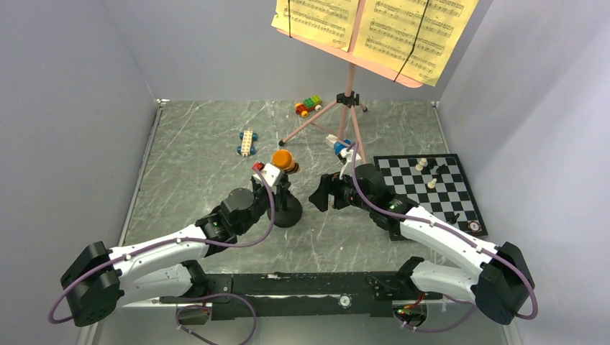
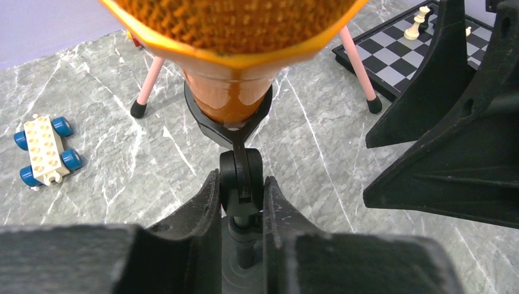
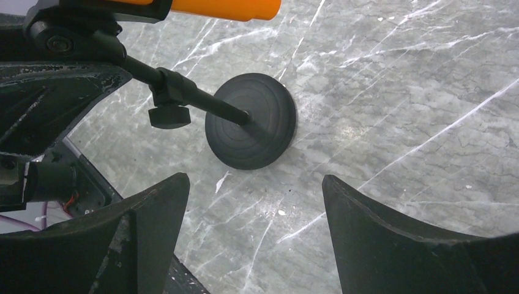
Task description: Pack up the instrument practice props
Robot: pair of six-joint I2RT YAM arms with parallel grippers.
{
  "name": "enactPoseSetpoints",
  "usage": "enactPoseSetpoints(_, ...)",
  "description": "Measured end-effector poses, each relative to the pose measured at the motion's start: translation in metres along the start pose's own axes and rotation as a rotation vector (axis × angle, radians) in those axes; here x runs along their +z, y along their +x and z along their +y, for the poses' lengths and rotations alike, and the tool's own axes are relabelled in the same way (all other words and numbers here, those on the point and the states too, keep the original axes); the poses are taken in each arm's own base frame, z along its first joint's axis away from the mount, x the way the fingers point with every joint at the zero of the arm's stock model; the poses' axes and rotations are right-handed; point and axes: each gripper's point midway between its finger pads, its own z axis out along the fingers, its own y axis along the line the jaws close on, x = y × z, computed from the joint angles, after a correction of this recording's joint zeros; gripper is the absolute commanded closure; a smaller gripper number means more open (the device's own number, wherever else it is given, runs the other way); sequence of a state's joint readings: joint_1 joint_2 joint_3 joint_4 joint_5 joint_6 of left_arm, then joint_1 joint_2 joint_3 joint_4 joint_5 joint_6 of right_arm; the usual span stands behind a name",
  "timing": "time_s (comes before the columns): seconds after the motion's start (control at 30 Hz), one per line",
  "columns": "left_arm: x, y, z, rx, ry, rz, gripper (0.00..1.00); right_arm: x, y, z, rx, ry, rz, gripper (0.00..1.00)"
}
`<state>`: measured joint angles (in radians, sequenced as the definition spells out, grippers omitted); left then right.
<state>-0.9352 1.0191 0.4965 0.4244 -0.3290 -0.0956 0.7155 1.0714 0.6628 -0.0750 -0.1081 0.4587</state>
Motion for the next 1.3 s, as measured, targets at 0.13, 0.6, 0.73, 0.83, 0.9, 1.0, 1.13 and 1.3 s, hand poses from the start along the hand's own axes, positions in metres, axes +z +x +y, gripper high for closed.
enactPoseSetpoints(0.13,0.0,0.0,0.0,0.002,0.0,-0.003,1.0,0.0,0.0,0.0,-0.008,-0.001,0.0,0.16)
enactPoseSetpoints(0.6,0.0,0.012,0.001,-0.055,0.001,-0.07,1.0,0.002,-0.013,-0.001,-0.072,0.013,-0.06,0.24)
enactPoseSetpoints(0.73,0.003,0.031,0.002,-0.058,-0.003,-0.034,1.0,0.004,-0.022,0.005,-0.12,0.005,-0.106,0.25)
enactPoseSetpoints(0.83,0.005,0.035,0.001,-0.065,-0.004,-0.035,1.0,0.003,-0.03,0.013,-0.162,-0.015,-0.149,0.25)
enactPoseSetpoints(0.9,0.006,0.036,0.001,-0.072,-0.002,-0.039,1.0,0.003,-0.037,0.02,-0.199,-0.031,-0.185,0.24)
enactPoseSetpoints(1.0,0.006,0.036,0.0,-0.081,0.0,-0.045,1.0,0.002,-0.047,0.032,-0.269,-0.053,-0.241,0.22)
enactPoseSetpoints(1.13,0.006,0.037,-0.001,-0.09,0.005,-0.045,1.0,0.001,-0.052,0.049,-0.39,-0.068,-0.317,0.19)
enactPoseSetpoints(1.3,0.005,0.037,-0.001,-0.094,0.009,-0.042,1.0,0.002,-0.056,0.068,-0.551,-0.094,-0.438,0.16)
